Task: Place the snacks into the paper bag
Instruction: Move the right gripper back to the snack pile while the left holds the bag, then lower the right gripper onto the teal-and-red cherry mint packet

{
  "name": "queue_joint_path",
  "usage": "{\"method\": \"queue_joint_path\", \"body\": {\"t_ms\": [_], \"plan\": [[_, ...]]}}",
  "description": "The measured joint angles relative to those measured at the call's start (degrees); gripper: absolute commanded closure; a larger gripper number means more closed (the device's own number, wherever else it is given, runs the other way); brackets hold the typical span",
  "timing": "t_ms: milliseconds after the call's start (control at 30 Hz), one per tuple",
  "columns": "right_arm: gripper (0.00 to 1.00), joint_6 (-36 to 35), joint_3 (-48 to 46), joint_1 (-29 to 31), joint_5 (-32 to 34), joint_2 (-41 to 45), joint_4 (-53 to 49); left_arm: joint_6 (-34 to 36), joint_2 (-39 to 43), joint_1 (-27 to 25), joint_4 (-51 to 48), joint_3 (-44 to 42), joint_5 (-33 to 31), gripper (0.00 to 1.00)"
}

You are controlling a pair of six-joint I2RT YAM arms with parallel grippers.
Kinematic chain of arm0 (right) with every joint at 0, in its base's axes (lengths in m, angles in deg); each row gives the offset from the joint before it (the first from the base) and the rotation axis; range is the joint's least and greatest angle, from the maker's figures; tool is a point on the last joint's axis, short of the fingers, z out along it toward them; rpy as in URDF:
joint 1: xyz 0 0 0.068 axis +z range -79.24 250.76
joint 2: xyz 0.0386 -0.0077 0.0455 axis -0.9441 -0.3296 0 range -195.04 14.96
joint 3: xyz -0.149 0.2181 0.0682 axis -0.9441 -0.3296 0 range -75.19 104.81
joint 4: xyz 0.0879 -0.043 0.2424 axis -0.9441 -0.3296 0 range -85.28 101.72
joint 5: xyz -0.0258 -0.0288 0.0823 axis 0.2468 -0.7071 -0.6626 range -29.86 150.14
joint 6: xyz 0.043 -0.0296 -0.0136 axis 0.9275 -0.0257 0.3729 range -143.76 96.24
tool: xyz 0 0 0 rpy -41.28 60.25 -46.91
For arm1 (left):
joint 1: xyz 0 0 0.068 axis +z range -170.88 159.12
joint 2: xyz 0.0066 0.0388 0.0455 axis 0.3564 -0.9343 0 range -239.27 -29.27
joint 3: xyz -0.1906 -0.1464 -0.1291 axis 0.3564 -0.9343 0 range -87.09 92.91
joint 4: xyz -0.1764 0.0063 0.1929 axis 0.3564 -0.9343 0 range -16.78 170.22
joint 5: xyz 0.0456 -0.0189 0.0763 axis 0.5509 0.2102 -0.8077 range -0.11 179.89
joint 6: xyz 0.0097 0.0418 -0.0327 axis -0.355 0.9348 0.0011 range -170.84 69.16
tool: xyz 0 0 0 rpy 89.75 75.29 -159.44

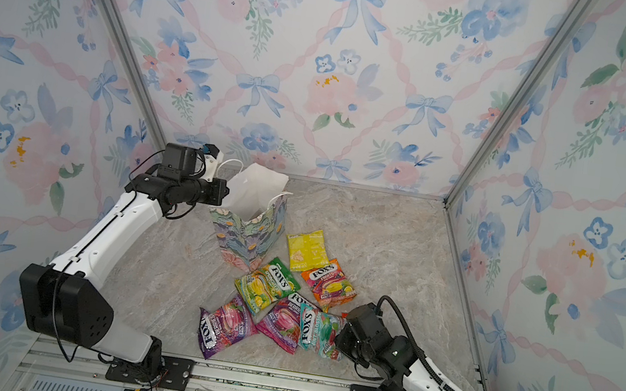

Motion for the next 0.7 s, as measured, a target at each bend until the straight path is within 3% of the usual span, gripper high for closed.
{"method": "queue_joint_path", "body": {"t_ms": [167, 700], "plan": [[0.99, -2.7, 4.2, 0.0, 1.3, -1.7, -1.8, 0.0, 0.0, 0.0, 0.0, 0.0, 0.2, 1.0], [1.0, -19.1, 26.8, 1.5, 1.0, -12.1, -7.3, 0.0, 0.0, 0.0, 0.0, 0.0, 0.4, 1.0]]}}
